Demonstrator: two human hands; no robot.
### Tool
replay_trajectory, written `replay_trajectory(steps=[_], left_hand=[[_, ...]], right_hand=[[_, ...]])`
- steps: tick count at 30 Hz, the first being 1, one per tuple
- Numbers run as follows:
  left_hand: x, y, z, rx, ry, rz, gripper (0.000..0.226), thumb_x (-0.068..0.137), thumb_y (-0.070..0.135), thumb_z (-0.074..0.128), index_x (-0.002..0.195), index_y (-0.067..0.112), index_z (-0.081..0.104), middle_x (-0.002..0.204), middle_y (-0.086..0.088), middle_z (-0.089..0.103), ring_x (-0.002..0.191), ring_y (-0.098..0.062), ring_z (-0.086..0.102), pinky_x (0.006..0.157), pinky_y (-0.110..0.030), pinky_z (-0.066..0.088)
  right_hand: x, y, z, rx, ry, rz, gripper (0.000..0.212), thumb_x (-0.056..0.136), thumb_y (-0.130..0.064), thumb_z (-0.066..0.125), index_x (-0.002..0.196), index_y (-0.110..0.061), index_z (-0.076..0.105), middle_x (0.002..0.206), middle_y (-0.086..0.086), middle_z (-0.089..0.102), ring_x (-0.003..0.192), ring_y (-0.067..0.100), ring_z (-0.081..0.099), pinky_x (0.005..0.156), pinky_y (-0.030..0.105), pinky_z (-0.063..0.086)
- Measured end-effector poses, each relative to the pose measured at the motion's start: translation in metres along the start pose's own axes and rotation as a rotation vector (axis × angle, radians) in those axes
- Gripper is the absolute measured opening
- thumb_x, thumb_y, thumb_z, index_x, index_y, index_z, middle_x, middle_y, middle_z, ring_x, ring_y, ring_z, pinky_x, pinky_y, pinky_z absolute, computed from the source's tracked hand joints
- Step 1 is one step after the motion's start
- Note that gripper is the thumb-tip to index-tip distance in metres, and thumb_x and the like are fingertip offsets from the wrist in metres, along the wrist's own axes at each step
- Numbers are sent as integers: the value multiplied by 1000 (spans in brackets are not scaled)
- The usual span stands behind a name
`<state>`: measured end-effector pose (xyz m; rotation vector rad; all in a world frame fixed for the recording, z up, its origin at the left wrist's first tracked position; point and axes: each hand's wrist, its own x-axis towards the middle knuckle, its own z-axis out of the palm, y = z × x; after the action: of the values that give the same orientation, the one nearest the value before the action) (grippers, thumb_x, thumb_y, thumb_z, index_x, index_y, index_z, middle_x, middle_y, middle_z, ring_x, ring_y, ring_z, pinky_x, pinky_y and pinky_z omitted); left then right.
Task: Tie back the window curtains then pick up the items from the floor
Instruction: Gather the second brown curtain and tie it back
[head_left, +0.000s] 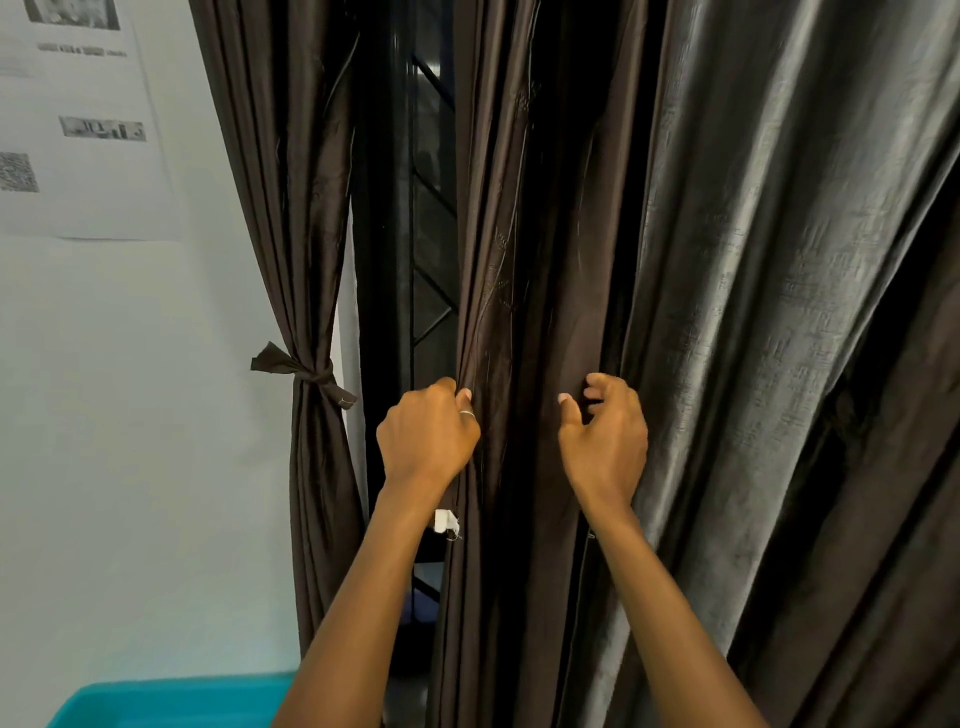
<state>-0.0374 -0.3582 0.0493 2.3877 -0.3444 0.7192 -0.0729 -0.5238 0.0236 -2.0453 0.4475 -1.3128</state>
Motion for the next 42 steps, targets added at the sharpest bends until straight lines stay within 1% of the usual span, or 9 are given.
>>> replay_trajectory(steps=[5, 7, 10, 16, 24, 28, 35, 39, 42], left_hand=[[6, -12, -11, -17, -24, -45, 37, 102, 35, 49, 70, 17, 44, 68, -2, 55, 67, -27, 56, 57, -32, 38], [8, -16, -15, -15, -31, -44, 40, 102, 35, 49, 66, 19, 40, 66, -1, 53, 67, -26, 55, 59, -32, 38], [11, -22, -20, -12, -21, -54, 41, 102, 36, 49, 65, 20, 40, 66, -2, 55, 69, -30, 59, 62, -36, 46], [11, -28, -24, 8, 17, -41, 44, 101, 37, 51, 61, 18, 43, 63, -4, 55, 66, -32, 60, 59, -35, 47], [-8, 7, -5, -92, -5, 39, 47, 99, 39, 54, 58, 18, 51, 56, -3, 54, 61, -31, 59, 54, -34, 43], [-16, 22, -3, -145, -47, 56, 42, 99, 40, 53, 64, 17, 61, 64, -4, 61, 69, -30, 61, 62, -39, 51], [-11, 8, -6, -180, -103, 76, 44, 100, 33, 51, 58, 21, 51, 57, 3, 54, 61, -24, 59, 56, -34, 44], [-16, 17, -10, -158, -119, 70, 38, 101, 39, 44, 80, 19, 69, 72, 1, 65, 72, -21, 63, 65, -34, 49], [-16, 26, -9, -127, -74, 23, 61, 95, 65, 42, 65, 16, 62, 60, 2, 61, 60, -16, 60, 60, -33, 50]], right_hand=[[28, 18, -9, 17, -188, 142, 54, 86, -35, 80, 130, -15, 55, 121, 0, 62, 102, 18, 63, 88, 40, 55], [37, 22, -14, 24, -296, 156, 28, 88, -32, 78, 101, -14, 62, 90, -3, 63, 76, 11, 59, 71, 31, 50], [43, 31, -22, -25, -270, 124, 46, 91, -25, 75, 64, -16, 38, 56, -2, 41, 53, 14, 42, 52, 34, 31], [38, 37, -35, -33, -126, 131, 49, 91, -19, 74, 62, -17, 35, 54, -3, 41, 51, 13, 41, 53, 33, 32], [-22, 3, -11, 20, -173, -143, 43, 91, -14, 71, 64, -28, 40, 62, -13, 42, 54, 6, 41, 52, 20, 25], [-39, -12, 7, 57, -231, -237, 10, 93, -10, 65, 84, -14, 65, 77, -2, 59, 62, 15, 55, 55, 30, 40], [-52, -16, 25, 101, -230, -275, 12, 95, -9, 62, 101, -12, 71, 88, 0, 65, 70, 16, 62, 61, 35, 53], [-53, -16, 28, 95, -228, -275, 8, 96, -12, 62, 93, -14, 70, 80, -2, 62, 64, 10, 56, 55, 23, 43], [-52, -14, 31, 112, -224, -254, 17, 96, -16, 61, 81, -12, 63, 70, -5, 54, 55, 6, 46, 51, 13, 27]])
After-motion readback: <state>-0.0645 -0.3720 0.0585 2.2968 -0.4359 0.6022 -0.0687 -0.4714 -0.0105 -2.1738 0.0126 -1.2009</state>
